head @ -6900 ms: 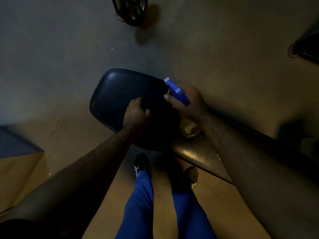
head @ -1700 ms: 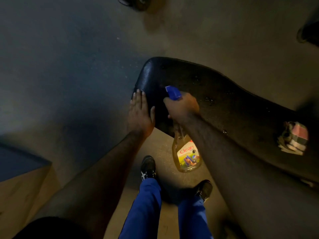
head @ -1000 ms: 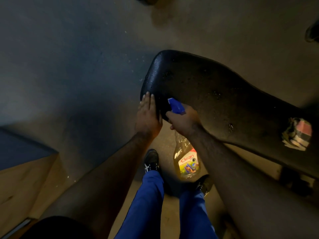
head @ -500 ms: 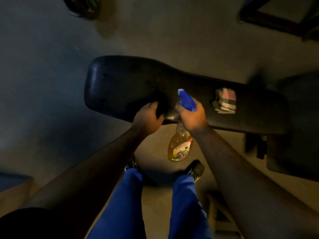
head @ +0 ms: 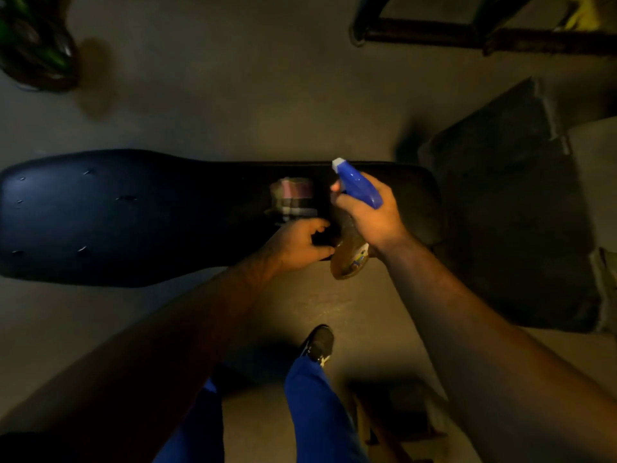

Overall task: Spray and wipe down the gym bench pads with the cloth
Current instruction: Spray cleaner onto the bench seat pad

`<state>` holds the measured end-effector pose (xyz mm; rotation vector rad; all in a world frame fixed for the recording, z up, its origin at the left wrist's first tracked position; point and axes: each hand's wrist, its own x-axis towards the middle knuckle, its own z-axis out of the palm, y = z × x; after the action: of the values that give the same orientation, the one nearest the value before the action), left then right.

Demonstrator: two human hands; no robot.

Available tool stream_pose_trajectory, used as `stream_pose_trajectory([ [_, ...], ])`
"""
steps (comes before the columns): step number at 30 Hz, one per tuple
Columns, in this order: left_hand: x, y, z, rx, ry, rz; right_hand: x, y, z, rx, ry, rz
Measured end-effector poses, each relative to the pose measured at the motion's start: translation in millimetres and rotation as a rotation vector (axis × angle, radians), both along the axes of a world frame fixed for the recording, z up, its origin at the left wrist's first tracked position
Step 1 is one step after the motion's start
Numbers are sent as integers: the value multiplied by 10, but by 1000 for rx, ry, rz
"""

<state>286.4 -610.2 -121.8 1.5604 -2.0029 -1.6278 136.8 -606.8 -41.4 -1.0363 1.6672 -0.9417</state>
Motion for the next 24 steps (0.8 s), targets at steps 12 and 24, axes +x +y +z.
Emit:
stream_pose_trajectory([
  [12,-1170,-325,-89,-404,-236,319,-823,-655,-110,50,-224,169],
  [24,-1545,-319,-343,-364,-291,373,-1134,-600,-362,42,240,236],
])
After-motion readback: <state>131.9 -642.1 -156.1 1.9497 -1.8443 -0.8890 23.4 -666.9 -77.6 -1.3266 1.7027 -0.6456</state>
